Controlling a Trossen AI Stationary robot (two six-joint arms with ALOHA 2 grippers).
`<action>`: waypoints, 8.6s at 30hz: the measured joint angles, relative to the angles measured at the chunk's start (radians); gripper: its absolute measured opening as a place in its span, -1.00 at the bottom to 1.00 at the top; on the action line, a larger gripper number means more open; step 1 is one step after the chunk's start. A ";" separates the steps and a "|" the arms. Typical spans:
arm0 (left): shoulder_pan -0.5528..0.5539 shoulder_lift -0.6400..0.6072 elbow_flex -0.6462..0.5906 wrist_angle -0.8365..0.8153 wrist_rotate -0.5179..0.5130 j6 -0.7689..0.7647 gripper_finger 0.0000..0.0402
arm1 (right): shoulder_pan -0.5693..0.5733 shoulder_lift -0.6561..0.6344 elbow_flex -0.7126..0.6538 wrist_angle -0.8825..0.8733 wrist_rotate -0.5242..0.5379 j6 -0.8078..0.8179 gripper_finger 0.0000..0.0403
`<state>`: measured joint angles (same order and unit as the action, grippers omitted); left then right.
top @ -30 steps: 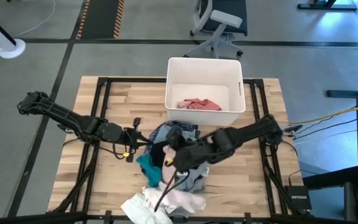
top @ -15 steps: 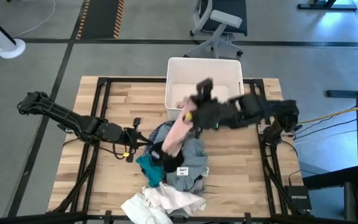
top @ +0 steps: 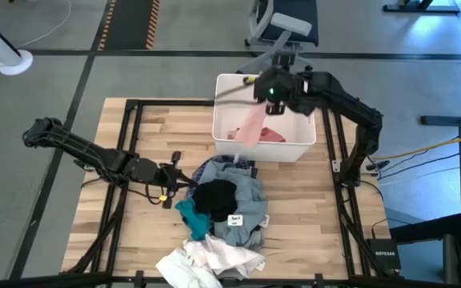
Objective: Sort clothes
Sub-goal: Put the orange sock into the white laundry bin, then put the white underwear into the white laundry bin
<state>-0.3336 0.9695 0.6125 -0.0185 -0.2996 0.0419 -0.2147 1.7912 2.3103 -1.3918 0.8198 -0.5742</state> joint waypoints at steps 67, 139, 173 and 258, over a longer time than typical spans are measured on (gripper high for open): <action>-0.047 0.000 0.000 0.113 0.009 -0.049 -1.00 | 0.902 -0.073 -0.909 0.423 -0.367 0.534 0.22; -0.053 -0.090 0.001 -0.121 -0.044 -0.349 -1.00 | 0.579 0.329 -1.120 1.697 -0.500 -0.064 0.22; -0.150 -0.085 0.119 -0.551 0.008 -0.666 -1.00 | 0.615 0.270 -0.768 0.936 -0.299 -0.045 0.22; -0.319 0.468 0.177 -0.962 0.091 -1.482 -0.42 | 0.784 0.263 -1.053 0.852 0.003 0.543 0.22</action>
<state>-0.6526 1.4376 0.7898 -0.9802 -0.2091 -1.4406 0.5690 2.0544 1.2572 -0.5401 0.8230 -0.0307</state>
